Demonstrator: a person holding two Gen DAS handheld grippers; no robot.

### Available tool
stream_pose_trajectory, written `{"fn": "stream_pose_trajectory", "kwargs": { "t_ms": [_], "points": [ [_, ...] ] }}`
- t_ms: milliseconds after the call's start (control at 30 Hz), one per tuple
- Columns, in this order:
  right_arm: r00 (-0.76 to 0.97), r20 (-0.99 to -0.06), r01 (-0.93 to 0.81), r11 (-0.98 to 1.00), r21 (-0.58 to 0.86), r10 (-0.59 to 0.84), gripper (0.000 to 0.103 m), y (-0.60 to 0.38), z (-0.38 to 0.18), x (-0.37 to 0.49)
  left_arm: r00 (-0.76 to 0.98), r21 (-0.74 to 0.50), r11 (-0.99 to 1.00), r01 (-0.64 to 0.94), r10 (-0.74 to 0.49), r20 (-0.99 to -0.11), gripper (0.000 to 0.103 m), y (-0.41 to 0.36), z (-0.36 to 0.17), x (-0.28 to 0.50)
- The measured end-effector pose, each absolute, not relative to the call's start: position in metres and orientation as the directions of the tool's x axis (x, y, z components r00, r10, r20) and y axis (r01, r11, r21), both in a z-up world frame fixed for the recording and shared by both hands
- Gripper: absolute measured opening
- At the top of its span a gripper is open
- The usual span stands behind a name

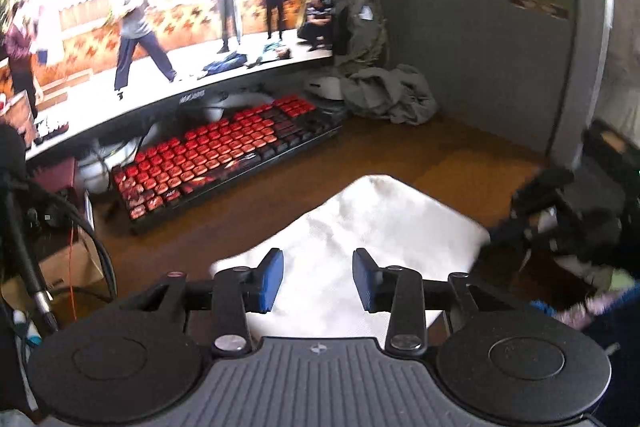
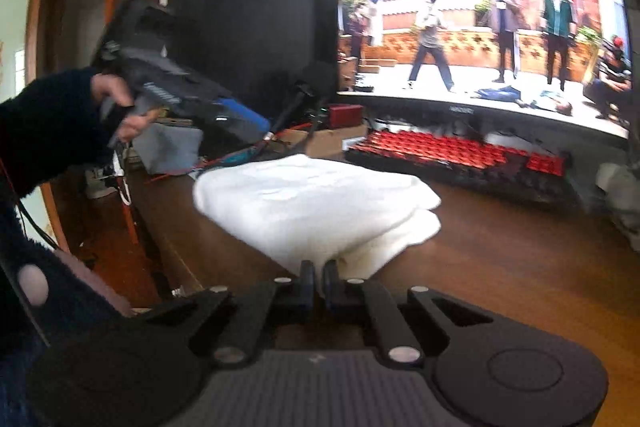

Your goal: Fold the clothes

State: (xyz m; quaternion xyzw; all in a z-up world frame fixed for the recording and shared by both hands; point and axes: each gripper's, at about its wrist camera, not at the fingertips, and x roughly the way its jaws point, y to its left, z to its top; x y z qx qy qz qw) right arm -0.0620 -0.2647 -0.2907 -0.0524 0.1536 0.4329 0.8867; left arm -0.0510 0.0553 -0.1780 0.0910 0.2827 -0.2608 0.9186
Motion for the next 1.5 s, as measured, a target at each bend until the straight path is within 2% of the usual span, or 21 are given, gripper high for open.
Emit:
{"fn": "stream_pose_trajectory", "kwargs": {
  "t_ms": [300, 367, 500, 567, 633, 833, 1067, 1367, 1467, 1500],
  "points": [
    [0.585, -0.412, -0.763, 0.646, 0.011, 0.698, 0.004, -0.287, -0.278, -0.071, 0.633, 0.117, 0.738, 0.664, -0.472, -0.614, 0.038, 0.024, -0.177, -0.078],
    [0.599, -0.420, -0.749, 0.662, 0.006, 0.682, 0.004, -0.291, -0.271, -0.072, 0.622, 0.109, 0.722, 0.684, -0.497, -0.605, 0.045, 0.021, -0.175, -0.081],
    [0.632, -0.433, -0.732, 0.679, -0.061, 0.643, 0.005, -0.293, -0.250, -0.078, 0.596, 0.118, 0.685, 0.718, -0.518, -0.614, 0.047, 0.012, -0.170, -0.085],
    [0.641, -0.437, -0.736, 0.667, -0.116, 0.631, 0.010, -0.289, -0.237, -0.082, 0.587, 0.148, 0.659, 0.738, -0.518, -0.623, 0.050, 0.005, -0.167, -0.087],
    [0.635, -0.443, -0.750, 0.643, -0.155, 0.633, 0.029, -0.283, -0.225, -0.083, 0.565, 0.170, 0.622, 0.765, -0.520, -0.641, 0.052, -0.005, -0.166, -0.089],
    [0.560, -0.499, -0.827, 0.483, -0.287, 0.662, 0.044, -0.240, -0.212, -0.082, 0.542, 0.305, 0.496, 0.813, -0.455, -0.707, 0.052, -0.039, -0.181, -0.094],
    [0.490, -0.577, -0.868, 0.305, -0.391, 0.654, 0.044, -0.194, -0.230, -0.078, 0.565, 0.392, 0.438, 0.809, -0.392, -0.726, 0.052, -0.058, -0.201, -0.093],
    [0.476, -0.612, -0.864, 0.205, -0.460, 0.632, 0.041, -0.171, -0.247, -0.065, 0.588, 0.446, 0.406, 0.798, -0.359, -0.725, 0.051, -0.064, -0.219, -0.086],
    [0.461, -0.619, -0.867, 0.173, -0.468, 0.635, 0.040, -0.170, -0.247, -0.064, 0.593, 0.474, 0.369, 0.799, -0.355, -0.723, 0.046, -0.067, -0.225, -0.088],
    [0.456, -0.622, -0.867, 0.163, -0.470, 0.637, 0.035, -0.170, -0.247, -0.064, 0.598, 0.490, 0.352, 0.797, -0.356, -0.718, 0.044, -0.066, -0.226, -0.090]
  ]
}}
